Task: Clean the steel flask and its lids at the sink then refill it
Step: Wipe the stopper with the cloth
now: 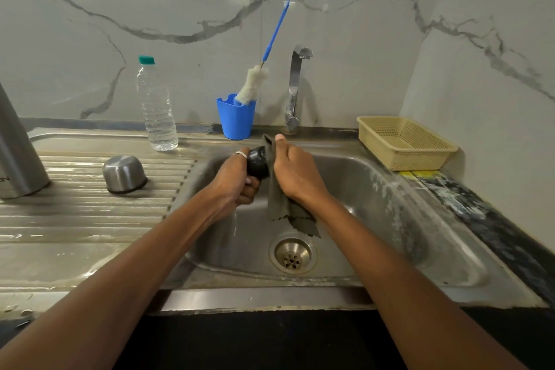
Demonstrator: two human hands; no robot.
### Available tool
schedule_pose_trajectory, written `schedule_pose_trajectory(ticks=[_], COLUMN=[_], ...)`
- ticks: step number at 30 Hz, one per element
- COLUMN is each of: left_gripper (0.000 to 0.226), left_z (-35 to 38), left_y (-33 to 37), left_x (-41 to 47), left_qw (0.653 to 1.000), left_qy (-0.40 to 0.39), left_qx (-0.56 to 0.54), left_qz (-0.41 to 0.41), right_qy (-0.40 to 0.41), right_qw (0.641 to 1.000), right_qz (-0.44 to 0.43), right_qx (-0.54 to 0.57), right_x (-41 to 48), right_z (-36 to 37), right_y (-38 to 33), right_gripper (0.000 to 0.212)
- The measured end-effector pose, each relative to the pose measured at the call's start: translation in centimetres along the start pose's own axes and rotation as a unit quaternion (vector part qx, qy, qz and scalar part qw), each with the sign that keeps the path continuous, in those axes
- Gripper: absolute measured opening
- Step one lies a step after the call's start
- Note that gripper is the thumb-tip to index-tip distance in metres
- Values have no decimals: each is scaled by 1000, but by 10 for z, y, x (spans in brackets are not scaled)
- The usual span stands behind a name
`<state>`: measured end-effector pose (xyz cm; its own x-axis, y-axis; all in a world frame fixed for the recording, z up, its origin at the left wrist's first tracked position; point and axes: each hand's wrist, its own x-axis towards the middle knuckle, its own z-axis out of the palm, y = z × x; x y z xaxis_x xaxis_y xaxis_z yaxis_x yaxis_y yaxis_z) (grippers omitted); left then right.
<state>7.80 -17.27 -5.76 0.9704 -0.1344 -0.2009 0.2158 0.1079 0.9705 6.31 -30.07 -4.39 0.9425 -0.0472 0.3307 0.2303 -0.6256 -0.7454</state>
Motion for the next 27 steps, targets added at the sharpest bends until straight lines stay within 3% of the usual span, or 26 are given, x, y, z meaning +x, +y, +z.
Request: schedule_pose_trajectory(ticks=[2,6,10,12,16,21,24,27], left_gripper=[46,46,50,49,43,29,32,31], left_z=[1,-2,-1,1,1,-5,1,7], left_y=[-2,1,-1,-2,1,-4,-6,-11], left_x=[1,7,3,3,10,9,9,3], left_qw=[1000,999,1000,999,994,975,952,920], left_qy=[7,42,-1,13,80,61,61,59], left_qx=[24,14,23,38,49,137,203,287], left_qz=[-1,27,-1,5,59,164,220,262], right_qy=[0,-17,2,1,-21,-15,-9,-31], right_qw=[1000,999,998,998,999,998,999,981], right_qz=[24,-27,45,53,15,-25,34,158], right_qx=[3,6,36,15,-19,-49,13,104], right_x=[0,-6,1,-1,-7,-12,-6,3], right_z=[-2,8,3,2,11,16,9,1], right_y=[4,1,1,4,-5,-8,-8,-1], right_gripper=[57,52,57,59,61,61,62,48])
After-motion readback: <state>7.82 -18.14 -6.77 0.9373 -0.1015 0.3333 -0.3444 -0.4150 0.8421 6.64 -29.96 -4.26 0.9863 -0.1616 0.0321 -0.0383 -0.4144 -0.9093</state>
